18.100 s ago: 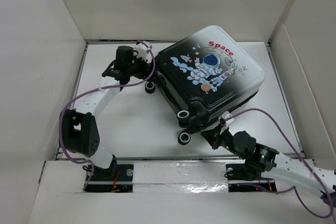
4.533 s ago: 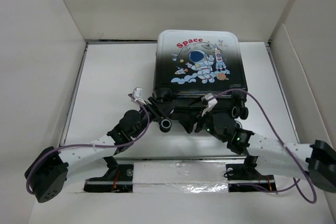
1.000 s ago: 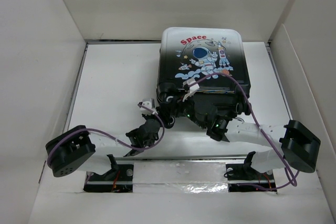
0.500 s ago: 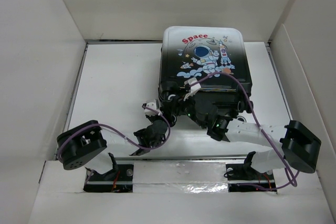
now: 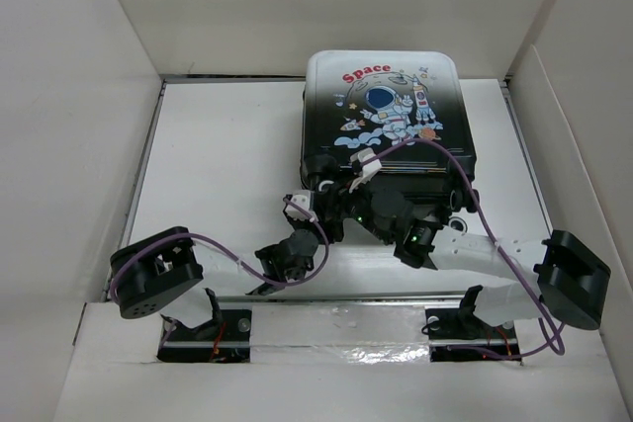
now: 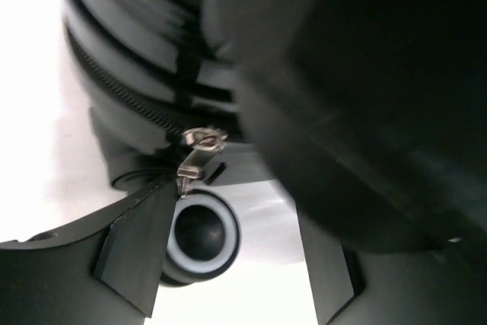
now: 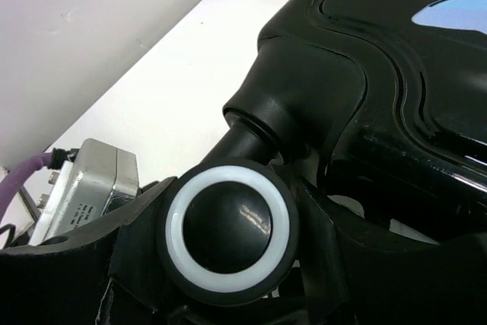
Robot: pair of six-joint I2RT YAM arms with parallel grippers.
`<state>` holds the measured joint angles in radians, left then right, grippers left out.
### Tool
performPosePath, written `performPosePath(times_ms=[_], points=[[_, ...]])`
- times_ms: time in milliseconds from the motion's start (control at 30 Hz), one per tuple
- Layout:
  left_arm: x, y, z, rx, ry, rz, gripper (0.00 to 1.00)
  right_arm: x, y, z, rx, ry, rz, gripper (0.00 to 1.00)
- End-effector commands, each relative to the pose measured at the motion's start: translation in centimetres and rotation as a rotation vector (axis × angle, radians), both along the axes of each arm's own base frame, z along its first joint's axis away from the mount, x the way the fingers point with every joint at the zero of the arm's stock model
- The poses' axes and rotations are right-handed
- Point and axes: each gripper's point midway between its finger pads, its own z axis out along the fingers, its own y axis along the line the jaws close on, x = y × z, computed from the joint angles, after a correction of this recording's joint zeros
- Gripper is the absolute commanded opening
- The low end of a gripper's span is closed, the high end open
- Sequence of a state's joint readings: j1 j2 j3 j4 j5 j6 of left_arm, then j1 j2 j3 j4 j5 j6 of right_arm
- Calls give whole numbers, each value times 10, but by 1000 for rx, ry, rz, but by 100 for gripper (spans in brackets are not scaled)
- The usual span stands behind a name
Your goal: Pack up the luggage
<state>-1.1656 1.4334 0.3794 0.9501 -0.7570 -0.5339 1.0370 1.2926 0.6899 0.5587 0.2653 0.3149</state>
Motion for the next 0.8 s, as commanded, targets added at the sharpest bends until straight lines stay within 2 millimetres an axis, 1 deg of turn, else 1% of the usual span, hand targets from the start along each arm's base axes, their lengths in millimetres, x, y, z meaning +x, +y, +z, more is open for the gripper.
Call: performPosePath(times_ms=[0,133,167,200,233,267,300,333,400,433,467,500,533,567,600,633,667,700,767], points=[[6,-19,45,-125,-77,-44,59,-43,29,64,213,-57,204,0],[10,-18,43,-102,-80,-16,60,-45,29,66,216,-60,218,0],[19,-11,44,-100,-78,19,58,-46,29,66,217,-61,223,0],[23,-8,43,-93,-74,32,55,-47,30,66,216,-61,229,0],[29,-4,46,-92,-79,49,48,-48,28,66,216,-62,230,0],[30,-4,47,-90,-82,55,43,-48,27,67,219,-63,229,0],[34,1,46,-78,-81,73,38,-48,26,67,218,-62,223,0],[35,1,48,-76,-84,79,27,-48,24,68,220,-65,218,0],[42,12,47,-56,-88,120,19,-49,19,68,219,-66,213,0],[45,16,48,-50,-92,131,10,-49,17,68,221,-67,207,0],[45,17,48,-46,-94,137,6,-50,16,68,222,-67,207,0],[49,23,48,-40,-95,154,1,-51,15,65,218,-61,207,0],[51,30,49,-41,-96,173,0,-52,13,66,221,-63,209,0],[51,32,49,-42,-98,173,0,-53,12,67,222,-64,214,0],[53,37,52,-48,-103,187,0,-54,11,63,213,-59,216,0],[54,43,52,-44,-107,195,0,-55,9,65,220,-63,217,0],[53,44,53,-41,-110,193,0,-56,7,64,218,-60,215,0],[52,45,52,-30,-109,189,0,-56,6,62,212,-58,213,0],[52,54,49,-11,-104,203,0,-58,1,61,209,-57,207,0]])
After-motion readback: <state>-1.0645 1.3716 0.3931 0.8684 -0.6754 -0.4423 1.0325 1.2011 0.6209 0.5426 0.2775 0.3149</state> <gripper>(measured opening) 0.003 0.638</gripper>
